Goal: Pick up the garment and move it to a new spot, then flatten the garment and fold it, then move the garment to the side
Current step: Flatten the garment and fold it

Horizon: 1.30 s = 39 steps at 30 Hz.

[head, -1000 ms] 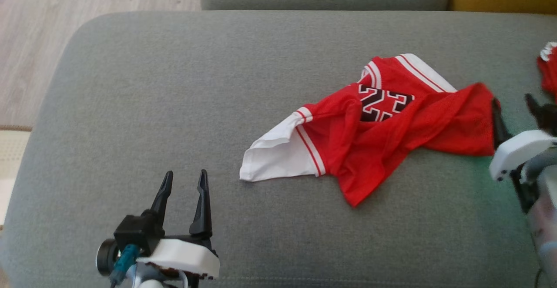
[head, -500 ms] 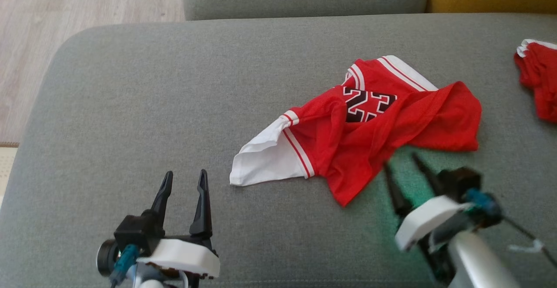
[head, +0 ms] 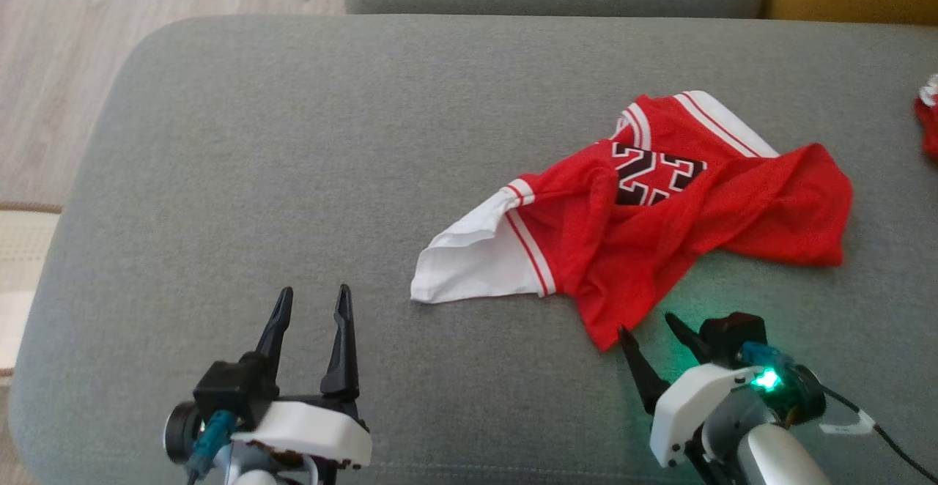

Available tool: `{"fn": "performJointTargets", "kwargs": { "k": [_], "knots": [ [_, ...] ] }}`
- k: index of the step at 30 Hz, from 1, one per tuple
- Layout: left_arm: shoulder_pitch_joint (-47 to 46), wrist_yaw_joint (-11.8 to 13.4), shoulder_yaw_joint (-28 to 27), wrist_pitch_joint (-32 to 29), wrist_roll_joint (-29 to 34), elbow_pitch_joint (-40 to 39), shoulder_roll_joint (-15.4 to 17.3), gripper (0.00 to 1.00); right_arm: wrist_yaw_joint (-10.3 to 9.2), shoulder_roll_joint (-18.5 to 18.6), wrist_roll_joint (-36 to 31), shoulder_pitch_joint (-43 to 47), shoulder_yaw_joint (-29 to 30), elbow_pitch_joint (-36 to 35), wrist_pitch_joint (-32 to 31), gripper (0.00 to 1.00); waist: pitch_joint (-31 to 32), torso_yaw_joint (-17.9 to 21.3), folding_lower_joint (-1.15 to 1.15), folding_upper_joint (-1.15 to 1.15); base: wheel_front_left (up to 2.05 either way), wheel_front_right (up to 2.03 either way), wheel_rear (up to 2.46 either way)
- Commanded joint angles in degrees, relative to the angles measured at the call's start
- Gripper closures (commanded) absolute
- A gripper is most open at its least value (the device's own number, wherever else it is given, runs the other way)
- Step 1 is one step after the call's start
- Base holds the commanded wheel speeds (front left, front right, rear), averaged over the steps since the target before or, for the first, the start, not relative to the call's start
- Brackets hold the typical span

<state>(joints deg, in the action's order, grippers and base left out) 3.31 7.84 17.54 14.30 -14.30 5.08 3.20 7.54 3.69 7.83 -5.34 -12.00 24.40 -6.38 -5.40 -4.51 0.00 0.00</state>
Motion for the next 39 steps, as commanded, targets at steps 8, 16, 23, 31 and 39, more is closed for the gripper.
{"fn": "performJointTargets", "kwargs": {
  "k": [8,16,23,31,39],
  "knots": [
    [-3.01,0.31,-2.0,0.7,-0.45,-1.88,-0.32,0.0,-0.05,-0.79,0.55,-5.27,-0.62,3.57,-1.78,0.0,-0.75,-2.82,0.0,0.0,0.0,0.0,0.0],
    [-3.05,0.55,-2.1,0.7,-0.55,-1.89,-0.32,0.0,-0.05,-0.8,2.18,-6.56,-2.31,7.13,-2.25,1.0,-0.67,-3.24,0.0,0.0,0.0,0.0,0.0],
    [-2.52,0.75,-2.52,0.7,-0.51,-2.28,-0.32,0.0,-0.05,-0.8,-1.4,-6.44,2.46,5.45,-1.15,1.0,-0.51,-1.22,0.0,0.0,0.0,0.0,0.0],
    [-2.35,0.77,-2.52,0.7,-0.48,-2.42,-0.32,0.0,-0.05,4.02,-6.95,-2.5,13.15,-3.77,-6.21,1.0,-0.64,1.48,0.0,0.0,0.0,0.0,0.0],
    [-2.39,0.57,-2.51,0.7,-0.18,-2.19,-0.32,0.0,-0.05,9.71,-10.02,-1.66,21.79,-6.98,-11.12,1.0,-0.39,2.57,0.0,0.0,0.0,0.0,0.0]
  ]
}}
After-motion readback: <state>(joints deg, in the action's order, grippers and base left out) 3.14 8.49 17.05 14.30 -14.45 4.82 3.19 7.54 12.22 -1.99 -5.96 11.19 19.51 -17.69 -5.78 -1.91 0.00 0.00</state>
